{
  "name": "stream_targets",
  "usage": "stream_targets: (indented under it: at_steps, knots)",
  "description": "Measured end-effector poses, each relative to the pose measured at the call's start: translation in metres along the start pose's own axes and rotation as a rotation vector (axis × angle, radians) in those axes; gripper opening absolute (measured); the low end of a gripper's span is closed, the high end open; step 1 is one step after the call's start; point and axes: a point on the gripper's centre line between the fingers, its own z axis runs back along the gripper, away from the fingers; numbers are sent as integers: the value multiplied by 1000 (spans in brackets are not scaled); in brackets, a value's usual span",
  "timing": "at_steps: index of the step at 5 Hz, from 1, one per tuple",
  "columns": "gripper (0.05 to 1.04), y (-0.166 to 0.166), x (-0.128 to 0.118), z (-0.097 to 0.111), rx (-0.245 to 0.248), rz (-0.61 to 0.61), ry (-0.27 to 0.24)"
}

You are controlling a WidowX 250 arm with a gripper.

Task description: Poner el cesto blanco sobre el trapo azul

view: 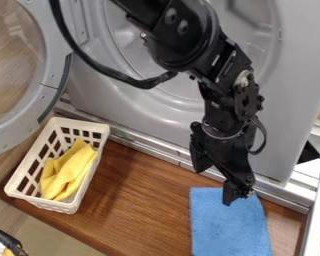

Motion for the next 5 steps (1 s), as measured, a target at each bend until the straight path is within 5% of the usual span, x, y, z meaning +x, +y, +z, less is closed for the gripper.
stream_targets:
  at_steps: [3,5]
  knots:
    - [999,31,-26,-6,33,62,101]
    - [999,78,-63,-2,154,286,151]
